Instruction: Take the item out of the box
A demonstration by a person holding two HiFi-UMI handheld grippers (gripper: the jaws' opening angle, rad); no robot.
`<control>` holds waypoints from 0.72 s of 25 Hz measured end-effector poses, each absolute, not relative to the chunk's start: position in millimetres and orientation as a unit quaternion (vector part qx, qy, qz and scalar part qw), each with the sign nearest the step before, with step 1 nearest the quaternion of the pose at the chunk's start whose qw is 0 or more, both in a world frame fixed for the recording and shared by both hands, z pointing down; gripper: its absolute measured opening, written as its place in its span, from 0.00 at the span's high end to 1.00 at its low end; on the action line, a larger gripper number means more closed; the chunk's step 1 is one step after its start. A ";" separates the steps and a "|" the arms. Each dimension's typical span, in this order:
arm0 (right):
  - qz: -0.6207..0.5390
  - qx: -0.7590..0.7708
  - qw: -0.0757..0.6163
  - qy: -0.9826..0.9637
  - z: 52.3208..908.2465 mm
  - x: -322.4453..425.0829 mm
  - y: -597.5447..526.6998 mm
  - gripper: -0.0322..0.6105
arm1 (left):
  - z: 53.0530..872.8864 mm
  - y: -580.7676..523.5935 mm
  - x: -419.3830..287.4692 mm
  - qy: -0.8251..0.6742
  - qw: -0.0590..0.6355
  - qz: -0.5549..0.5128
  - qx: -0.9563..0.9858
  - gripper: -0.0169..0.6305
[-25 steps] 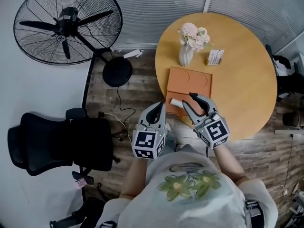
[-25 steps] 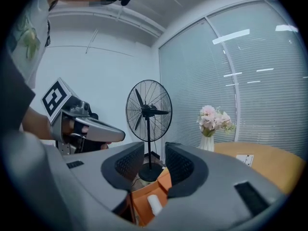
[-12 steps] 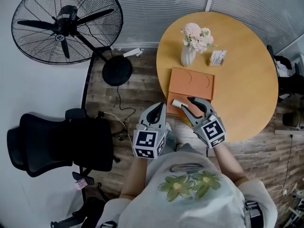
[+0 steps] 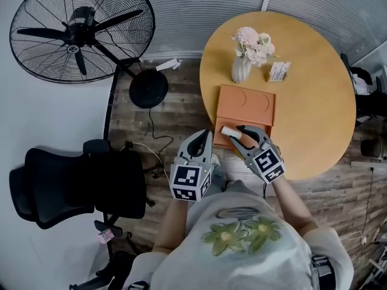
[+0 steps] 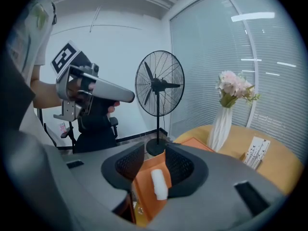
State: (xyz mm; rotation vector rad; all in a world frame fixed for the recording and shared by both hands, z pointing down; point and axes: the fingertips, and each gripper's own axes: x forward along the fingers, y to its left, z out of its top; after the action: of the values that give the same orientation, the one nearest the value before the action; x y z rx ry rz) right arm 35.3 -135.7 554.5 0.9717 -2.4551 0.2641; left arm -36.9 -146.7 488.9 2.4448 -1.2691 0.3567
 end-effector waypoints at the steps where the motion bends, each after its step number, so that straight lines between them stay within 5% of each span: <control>1: 0.098 0.354 0.246 -0.897 557.6 35.2 -136.1 0.73 | 489.8 -147.4 -37.1 -0.448 0.182 0.127 0.866 0.97; 18: 0.100 0.312 0.344 -0.880 621.1 30.5 -138.7 0.73 | 504.0 -153.5 -51.6 -0.448 0.197 0.134 0.862 0.97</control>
State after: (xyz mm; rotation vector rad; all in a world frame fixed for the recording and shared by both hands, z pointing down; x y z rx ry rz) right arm 30.5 -138.7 621.1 0.8117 -2.2865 0.2600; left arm -51.6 -153.5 504.0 2.4135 -1.2537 0.3741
